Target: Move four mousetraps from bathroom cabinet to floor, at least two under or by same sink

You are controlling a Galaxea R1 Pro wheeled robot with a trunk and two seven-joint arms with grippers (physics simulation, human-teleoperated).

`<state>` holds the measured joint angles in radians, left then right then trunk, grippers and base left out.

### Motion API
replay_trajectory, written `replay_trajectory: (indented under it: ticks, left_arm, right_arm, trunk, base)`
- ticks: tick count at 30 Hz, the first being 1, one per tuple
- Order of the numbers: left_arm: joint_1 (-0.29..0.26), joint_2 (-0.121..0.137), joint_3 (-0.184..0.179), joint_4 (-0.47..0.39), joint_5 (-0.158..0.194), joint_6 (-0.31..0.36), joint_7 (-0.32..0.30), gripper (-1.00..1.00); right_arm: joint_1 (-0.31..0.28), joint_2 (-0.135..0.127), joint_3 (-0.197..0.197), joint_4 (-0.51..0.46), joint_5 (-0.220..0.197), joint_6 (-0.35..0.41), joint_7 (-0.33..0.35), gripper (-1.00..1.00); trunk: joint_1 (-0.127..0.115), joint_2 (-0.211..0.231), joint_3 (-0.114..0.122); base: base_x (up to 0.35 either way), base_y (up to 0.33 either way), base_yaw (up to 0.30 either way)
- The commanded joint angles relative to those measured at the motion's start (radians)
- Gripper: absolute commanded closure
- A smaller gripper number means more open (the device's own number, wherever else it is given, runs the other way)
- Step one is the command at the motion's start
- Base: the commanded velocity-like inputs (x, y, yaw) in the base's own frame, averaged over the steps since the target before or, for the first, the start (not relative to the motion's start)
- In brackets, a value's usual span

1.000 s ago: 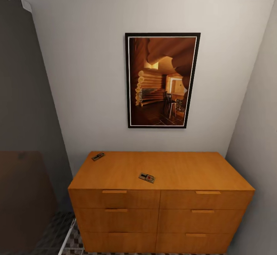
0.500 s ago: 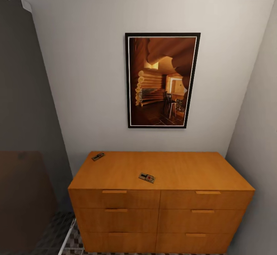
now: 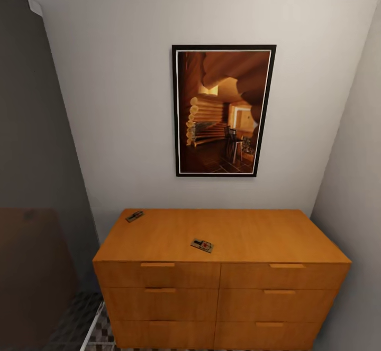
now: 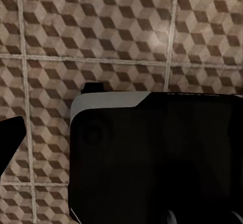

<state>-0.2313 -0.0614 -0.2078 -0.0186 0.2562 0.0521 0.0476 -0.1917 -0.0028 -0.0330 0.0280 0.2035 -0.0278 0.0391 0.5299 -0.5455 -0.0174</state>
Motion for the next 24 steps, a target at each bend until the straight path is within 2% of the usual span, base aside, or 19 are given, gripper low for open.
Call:
replay_trajectory:
  ticks: [1,6,12,19,24]
  left_arm:
    - [0.0,0.0,-0.009,-0.001,0.009,0.001,0.004,-1.0]
    - [0.0,0.004,-0.008,0.0,0.02,-0.019,0.004,-1.0]
    - [0.0,0.006,-0.008,0.0,0.056,-0.031,0.005,-1.0]
    - [0.0,0.006,-0.008,0.0,0.067,-0.032,0.005,-1.0]
    - [0.0,0.006,-0.008,0.004,0.069,-0.026,0.005,-1.0]
  right_arm:
    - [-0.002,0.0,-0.004,0.003,0.007,-0.003,0.002,-1.0]
    - [-0.002,0.0,-0.004,0.003,0.008,-0.004,0.004,-1.0]
    - [-0.002,0.0,-0.004,0.003,0.008,-0.004,0.005,-1.0]
    - [-0.002,0.0,-0.004,0.003,0.008,-0.004,0.006,-1.0]
    - [-0.002,-0.001,-0.004,0.003,0.008,-0.004,0.007,-1.0]
  trunk:
    - [0.001,-0.001,-0.002]
    - [0.001,-0.001,-0.002]
    - [0.001,-0.001,-0.002]
    - [0.001,-0.001,-0.002]
    - [0.001,-0.001,-0.002]
  base:
    - [0.156,0.0,0.0]
    - [0.251,0.0,0.0]
    - [0.305,0.0,0.0]
    - [0.304,0.0,0.0]
    - [0.184,0.0,0.0]
